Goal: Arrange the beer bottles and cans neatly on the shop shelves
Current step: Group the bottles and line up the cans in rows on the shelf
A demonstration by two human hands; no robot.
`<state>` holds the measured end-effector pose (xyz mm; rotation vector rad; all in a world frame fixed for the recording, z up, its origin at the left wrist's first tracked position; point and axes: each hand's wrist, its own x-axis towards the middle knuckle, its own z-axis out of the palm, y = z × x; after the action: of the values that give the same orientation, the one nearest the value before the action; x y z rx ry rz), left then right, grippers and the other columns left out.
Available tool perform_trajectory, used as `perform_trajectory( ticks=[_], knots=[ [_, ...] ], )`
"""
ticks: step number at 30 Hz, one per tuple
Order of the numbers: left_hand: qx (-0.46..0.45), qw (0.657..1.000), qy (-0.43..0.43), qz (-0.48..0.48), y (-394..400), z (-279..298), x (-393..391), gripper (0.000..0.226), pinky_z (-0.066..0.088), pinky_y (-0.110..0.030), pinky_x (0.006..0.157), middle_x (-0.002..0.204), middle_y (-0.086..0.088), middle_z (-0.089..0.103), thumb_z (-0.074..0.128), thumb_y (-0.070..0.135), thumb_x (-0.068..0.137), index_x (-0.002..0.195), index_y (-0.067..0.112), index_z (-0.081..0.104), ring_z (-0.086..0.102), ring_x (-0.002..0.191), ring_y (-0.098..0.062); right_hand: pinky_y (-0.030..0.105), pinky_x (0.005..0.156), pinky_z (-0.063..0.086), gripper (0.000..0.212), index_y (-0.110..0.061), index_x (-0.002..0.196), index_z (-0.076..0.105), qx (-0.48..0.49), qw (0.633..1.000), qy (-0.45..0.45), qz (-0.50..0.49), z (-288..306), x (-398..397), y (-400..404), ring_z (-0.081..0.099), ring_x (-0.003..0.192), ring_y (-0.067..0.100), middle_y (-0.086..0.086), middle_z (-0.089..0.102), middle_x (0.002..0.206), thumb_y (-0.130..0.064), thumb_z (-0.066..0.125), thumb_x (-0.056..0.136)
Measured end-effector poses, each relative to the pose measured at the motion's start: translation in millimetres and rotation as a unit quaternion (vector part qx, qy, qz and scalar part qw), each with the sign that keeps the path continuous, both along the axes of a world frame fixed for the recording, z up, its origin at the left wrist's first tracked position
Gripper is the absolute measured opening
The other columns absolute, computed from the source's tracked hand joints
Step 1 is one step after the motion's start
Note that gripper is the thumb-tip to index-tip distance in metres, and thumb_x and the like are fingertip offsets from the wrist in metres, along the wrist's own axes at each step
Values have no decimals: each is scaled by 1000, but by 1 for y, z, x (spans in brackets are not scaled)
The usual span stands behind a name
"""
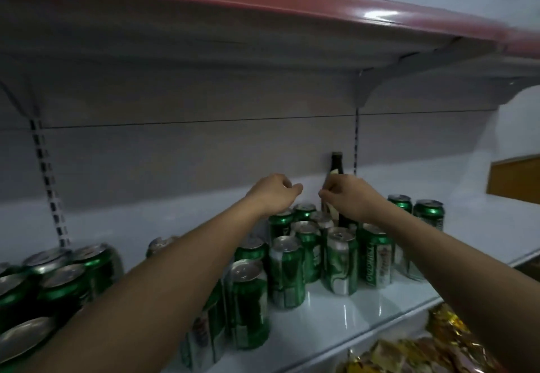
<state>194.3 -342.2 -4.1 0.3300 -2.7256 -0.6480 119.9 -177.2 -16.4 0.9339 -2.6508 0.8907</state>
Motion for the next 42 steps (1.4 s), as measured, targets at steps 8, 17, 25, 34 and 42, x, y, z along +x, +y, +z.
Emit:
perform_trajectory(
  ticks=[8,17,25,34,42],
  knots=[
    [130,990,26,-47,36,-16,-102,62,42,-26,92,144,-10,48,54,43,97,148,12,36,52,121,-23,34,72,49,44,-8,125,53,-125,987,-79,-63,-15,-99,18,62,91,27,13,63,115,-33,66,92],
    [109,993,6,-47,29,-21,-189,56,46,-31,89,138,-15,52,57,30,97,144,4,39,56,113,-27,40,88,54,64,-6,133,45,-94,989,-109,-17,-36,-164,-6,62,105,28,14,61,121,-32,76,84],
    [87,994,31,-66,24,-26,-218,39,50,-36,83,115,-13,63,64,26,93,124,4,55,61,101,-27,37,87,49,54,-9,126,45,-73,995,-67,-18,-48,-177,-15,58,110,29,11,60,121,-23,76,85],
    [89,990,76,-79,28,11,-189,34,44,-31,65,105,-7,62,70,31,89,112,13,52,58,91,-23,46,96,54,55,-11,132,48,-180,981,-67,30,-22,-158,-6,62,113,26,8,63,123,-13,76,85],
    [157,961,177,-141,47,81,-115,41,51,-36,82,116,-8,59,60,29,95,125,15,37,60,103,-27,23,83,55,37,-24,118,44,-372,918,-82,113,37,-98,3,65,97,6,0,64,113,-5,65,93]
  ],
)
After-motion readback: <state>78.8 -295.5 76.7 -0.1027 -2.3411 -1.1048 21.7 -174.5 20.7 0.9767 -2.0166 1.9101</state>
